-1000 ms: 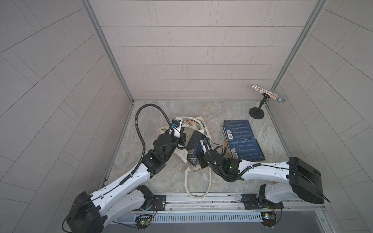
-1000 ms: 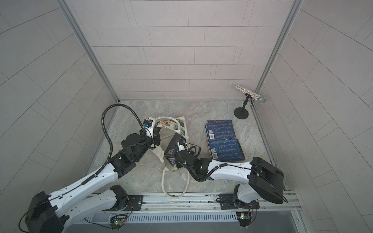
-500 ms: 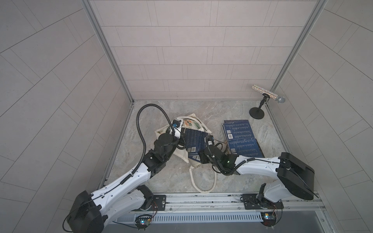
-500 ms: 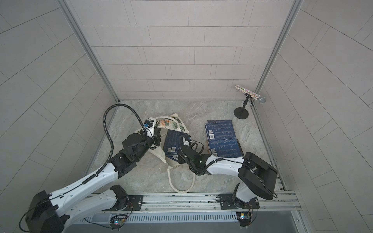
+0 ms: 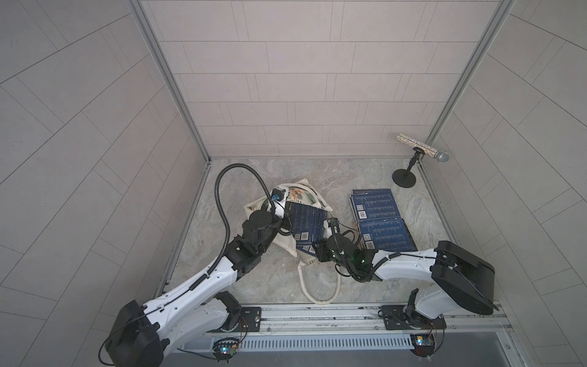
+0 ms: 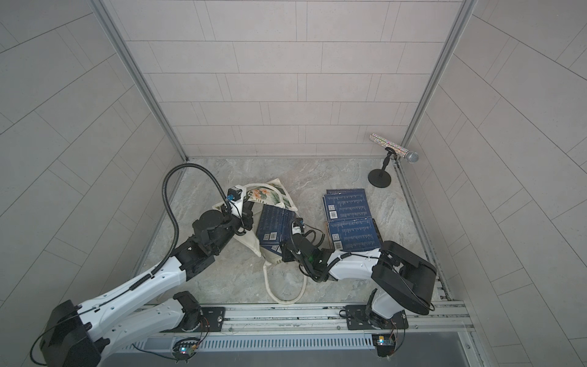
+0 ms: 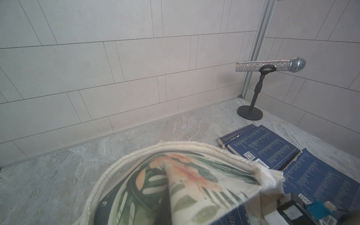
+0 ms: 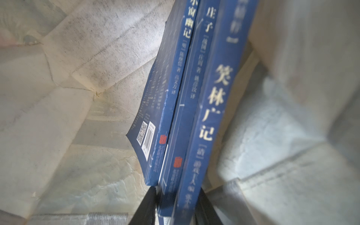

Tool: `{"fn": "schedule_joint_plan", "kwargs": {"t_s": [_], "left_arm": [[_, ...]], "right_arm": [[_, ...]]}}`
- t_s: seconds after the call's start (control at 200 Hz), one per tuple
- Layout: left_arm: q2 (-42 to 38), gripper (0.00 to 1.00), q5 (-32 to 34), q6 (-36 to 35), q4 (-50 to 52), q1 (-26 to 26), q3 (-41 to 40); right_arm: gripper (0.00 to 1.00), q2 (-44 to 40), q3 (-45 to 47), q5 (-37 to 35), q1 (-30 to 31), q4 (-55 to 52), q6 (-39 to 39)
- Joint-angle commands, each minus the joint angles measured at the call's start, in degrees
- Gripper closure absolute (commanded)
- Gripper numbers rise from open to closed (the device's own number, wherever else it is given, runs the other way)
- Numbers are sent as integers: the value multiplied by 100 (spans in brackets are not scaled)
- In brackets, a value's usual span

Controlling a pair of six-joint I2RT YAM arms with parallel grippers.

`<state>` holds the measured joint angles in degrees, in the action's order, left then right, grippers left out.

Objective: Take out the books from the canvas bag
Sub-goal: Place the books in the canvas bag, then pick up the book from the canvas bag.

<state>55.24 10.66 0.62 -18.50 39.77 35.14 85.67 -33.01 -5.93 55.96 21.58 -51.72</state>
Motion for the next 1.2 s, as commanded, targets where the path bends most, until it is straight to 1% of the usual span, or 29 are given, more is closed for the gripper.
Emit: {"fn": "schedule_joint_plan", "kwargs": {"t_s": [0.0,0.055,0.155,0.31,0.38,0.445,0.51,0.675,0.741,0.866,1.031,1.121,1.196], "left_arm": [[-75,100,-9,39,-444,-4,241],[-92,100,-2,28,-447,0,241],[-83,100,0,19,-451,-2,245],[-117,100,13,0,-444,-3,231],[-108,100,18,0,-442,0,233],[-104,100,7,12,-438,-2,232],[-117,100,16,8,-436,-4,239],[-133,100,32,12,-457,-3,226],[-129,100,10,9,-459,-4,225],[-140,100,27,8,-466,-3,229],[-126,100,19,10,-448,-1,226],[-128,100,37,12,-443,1,231],[-109,100,107,25,-442,-3,244]], "right_arm": [[66,-213,11,-53,93,-296,-99],[66,-256,18,-81,116,-494,-140],[65,-252,136,-176,123,-372,-241],[66,-172,23,64,135,-318,-145],[73,-55,11,86,134,-228,-145],[75,55,-28,73,136,-180,-39],[83,164,-83,16,121,-254,9],[88,145,131,85,113,201,-72],[91,51,221,91,121,352,-66],[100,-433,407,53,164,408,-6],[100,-1235,361,-29,205,-172,152],[100,-1628,394,76,220,-354,224],[100,-1989,366,84,254,-711,366]]}}
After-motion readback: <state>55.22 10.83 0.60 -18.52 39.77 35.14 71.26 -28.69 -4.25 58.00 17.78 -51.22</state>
